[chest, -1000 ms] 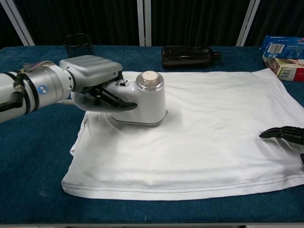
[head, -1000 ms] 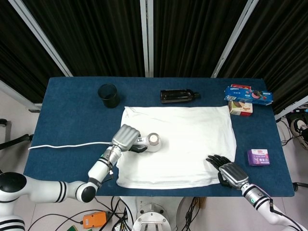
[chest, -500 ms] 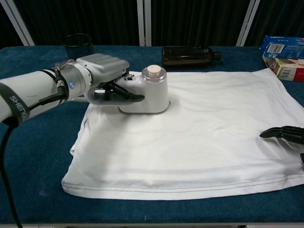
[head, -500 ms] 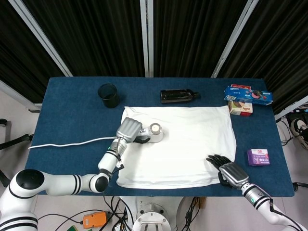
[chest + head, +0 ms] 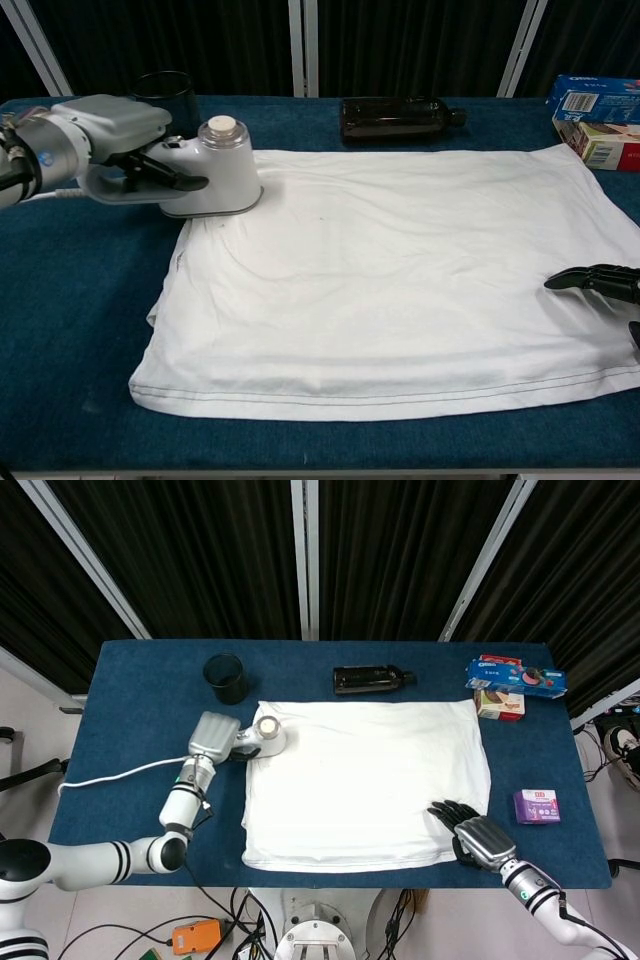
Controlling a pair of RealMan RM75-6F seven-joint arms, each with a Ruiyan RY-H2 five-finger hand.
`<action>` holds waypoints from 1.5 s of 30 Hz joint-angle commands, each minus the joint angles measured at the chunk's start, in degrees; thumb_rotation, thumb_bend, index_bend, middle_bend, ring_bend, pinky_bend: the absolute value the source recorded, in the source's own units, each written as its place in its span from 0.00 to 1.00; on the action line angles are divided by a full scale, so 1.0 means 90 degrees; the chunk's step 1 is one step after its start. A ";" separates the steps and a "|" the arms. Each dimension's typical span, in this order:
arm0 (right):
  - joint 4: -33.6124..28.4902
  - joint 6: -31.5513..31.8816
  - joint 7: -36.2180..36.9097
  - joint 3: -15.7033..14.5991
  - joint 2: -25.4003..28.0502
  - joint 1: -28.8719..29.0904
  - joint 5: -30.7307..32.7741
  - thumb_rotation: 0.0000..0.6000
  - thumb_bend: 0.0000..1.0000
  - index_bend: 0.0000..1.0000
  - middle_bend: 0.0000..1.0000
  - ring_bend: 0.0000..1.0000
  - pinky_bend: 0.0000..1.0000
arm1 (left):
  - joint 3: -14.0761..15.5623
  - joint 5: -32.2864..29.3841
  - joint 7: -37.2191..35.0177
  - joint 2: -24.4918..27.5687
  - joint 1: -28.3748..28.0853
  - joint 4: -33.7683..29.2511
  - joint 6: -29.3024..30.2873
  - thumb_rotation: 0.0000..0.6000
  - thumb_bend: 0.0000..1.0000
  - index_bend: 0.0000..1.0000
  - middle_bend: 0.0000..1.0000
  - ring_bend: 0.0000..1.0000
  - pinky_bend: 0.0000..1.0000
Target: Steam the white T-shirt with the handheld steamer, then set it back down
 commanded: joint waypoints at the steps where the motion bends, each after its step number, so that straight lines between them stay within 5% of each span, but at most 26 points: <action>1: -0.0013 0.0026 -0.0004 0.0000 0.0010 -0.0008 -0.0007 1.00 1.00 0.06 0.11 0.03 0.16 | 0.0048 0.0090 -0.0266 0.0256 0.0227 -0.0112 0.0113 0.36 0.64 0.76 0.89 0.79 0.71; 12: -0.0277 0.0855 0.0136 0.0158 0.0371 -0.0235 -0.0153 1.00 1.00 0.06 0.11 0.03 0.16 | 0.0279 0.1515 -0.1540 0.1201 0.1190 -0.0895 0.1013 0.35 0.63 0.76 0.87 0.78 0.71; 19: -0.0431 0.1543 0.0306 0.0296 0.0712 -0.0486 -0.0210 1.00 1.00 0.05 0.11 0.03 0.16 | 0.0585 0.1796 -0.1818 0.1128 0.1583 -0.0533 0.0891 0.35 0.62 0.76 0.86 0.76 0.71; 28: -0.0501 0.1882 0.0414 0.0371 0.0881 -0.0673 -0.0222 1.00 0.97 0.04 0.11 0.03 0.16 | 0.0573 0.1989 -0.1980 0.0907 0.1725 -0.0421 0.0634 0.33 0.59 0.74 0.83 0.73 0.71; 32: -0.0507 0.1970 0.0419 0.0385 0.0913 -0.0735 -0.0243 1.00 0.91 0.03 0.11 0.03 0.16 | 0.0536 0.1951 -0.1802 0.0886 0.1722 -0.0484 0.0559 0.35 0.42 0.59 0.69 0.62 0.64; 37: -0.0502 0.2036 0.0449 0.0413 0.0939 -0.0793 -0.0247 1.00 0.87 0.03 0.11 0.03 0.16 | 0.0508 0.2066 -0.1659 0.0884 0.1770 -0.0580 0.0653 0.41 0.18 0.25 0.35 0.32 0.41; 41: -0.0501 0.2070 0.0454 0.0437 0.0961 -0.0818 -0.0260 1.00 0.87 0.03 0.11 0.03 0.16 | 0.0513 0.2191 -0.1623 0.1050 0.1834 -0.0814 0.0716 0.42 0.12 0.09 0.16 0.13 0.24; 45: -0.0518 0.2134 0.0459 0.0483 0.1006 -0.0847 -0.0257 1.00 0.87 0.03 0.11 0.03 0.16 | 0.0550 0.2321 -0.1557 0.1354 0.1930 -0.1209 0.0825 0.42 0.11 0.04 0.08 0.05 0.14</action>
